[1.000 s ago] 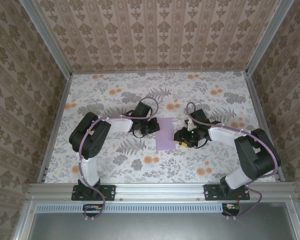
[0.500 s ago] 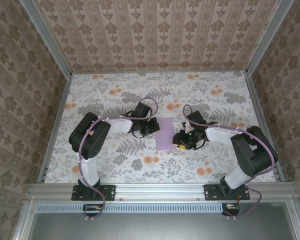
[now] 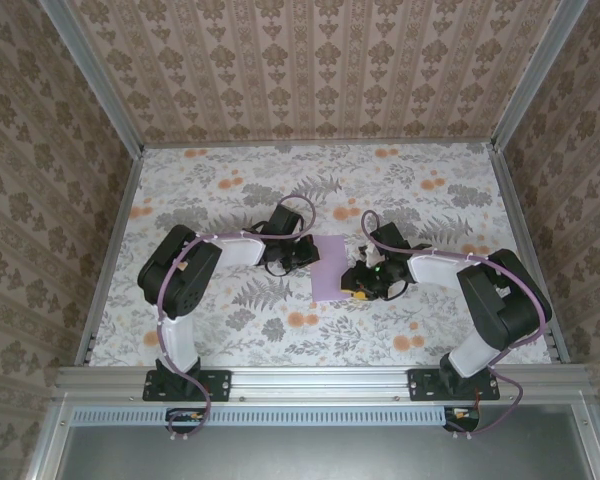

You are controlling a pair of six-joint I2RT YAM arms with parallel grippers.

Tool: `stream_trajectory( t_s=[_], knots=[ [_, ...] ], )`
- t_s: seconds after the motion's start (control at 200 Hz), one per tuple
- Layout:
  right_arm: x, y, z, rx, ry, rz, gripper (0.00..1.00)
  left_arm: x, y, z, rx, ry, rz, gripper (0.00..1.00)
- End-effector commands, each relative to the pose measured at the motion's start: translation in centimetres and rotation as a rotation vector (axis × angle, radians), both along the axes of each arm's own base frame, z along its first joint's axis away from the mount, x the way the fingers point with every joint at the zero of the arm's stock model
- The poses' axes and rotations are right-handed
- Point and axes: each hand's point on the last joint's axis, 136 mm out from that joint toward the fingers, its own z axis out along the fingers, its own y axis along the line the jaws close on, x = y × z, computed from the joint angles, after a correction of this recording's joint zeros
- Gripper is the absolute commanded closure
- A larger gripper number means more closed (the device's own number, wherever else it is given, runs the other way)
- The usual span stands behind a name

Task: Fold a paper plane with a square sheet of paper (pick it up from the middle)
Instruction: Third fold the triangle at the center of the table.

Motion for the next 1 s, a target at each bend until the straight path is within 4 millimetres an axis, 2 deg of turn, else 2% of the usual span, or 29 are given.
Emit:
stream_trajectory(
  t_s=[0.0,0.16,0.35,0.42,0.52,0.63,0.765,0.995],
  knots=[
    [-0.1,1.0,0.5,0.072,0.011,-0.002,0.66,-2.4,2.7,-3.7,0.129,0.106,0.031,0.97],
    [0.2,1.3,0.8,0.096,0.012,-0.022,0.68,-2.3,2.6,-3.3,0.118,0.099,0.027,0.97],
    [0.1,0.5,0.2,0.060,0.033,-0.063,0.74,-2.1,2.1,-2.5,0.090,0.079,0.011,0.96],
    [-0.1,-0.1,-0.1,0.028,0.050,-0.079,0.81,-1.7,1.3,-1.5,0.039,0.032,-0.012,0.96],
    [-0.5,-0.8,-0.3,-0.019,0.076,-0.085,0.91,-1.0,-0.4,1.6,-0.097,-0.087,-0.051,0.94],
    [-1.0,-1.3,-0.4,-0.052,0.090,-0.072,0.95,-0.8,-1.2,3.3,-0.119,-0.153,-0.091,0.91],
    [-1.6,-1.8,-0.5,-0.072,0.110,-0.048,0.96,-1.0,-1.3,2.3,-0.073,-0.134,-0.121,0.93],
    [-1.1,-1.6,-0.2,-0.060,0.100,-0.061,0.94,-1.5,-0.9,0.0,-0.034,-0.079,-0.117,0.98]
  ],
)
